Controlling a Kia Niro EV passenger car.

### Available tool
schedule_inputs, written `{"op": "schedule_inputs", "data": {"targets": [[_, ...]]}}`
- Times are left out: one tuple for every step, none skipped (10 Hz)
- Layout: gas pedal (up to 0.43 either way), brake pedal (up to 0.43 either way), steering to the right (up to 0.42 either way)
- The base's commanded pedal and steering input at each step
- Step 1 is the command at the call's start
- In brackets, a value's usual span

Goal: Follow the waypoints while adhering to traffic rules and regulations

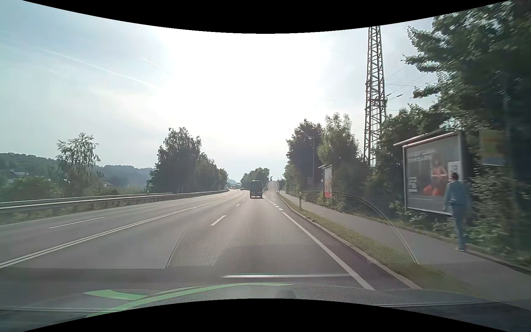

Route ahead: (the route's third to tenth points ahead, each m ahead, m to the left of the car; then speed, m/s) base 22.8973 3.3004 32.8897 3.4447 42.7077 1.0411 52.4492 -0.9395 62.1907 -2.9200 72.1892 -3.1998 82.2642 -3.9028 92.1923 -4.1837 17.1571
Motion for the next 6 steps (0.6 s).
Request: {"op": "schedule_inputs", "data": {"targets": [[0.118, 0.000, 0.002], [0.118, 0.000, 0.004], [0.118, 0.000, 0.006], [0.118, 0.000, 0.007], [0.118, 0.000, 0.007], [0.118, 0.000, 0.007]]}}
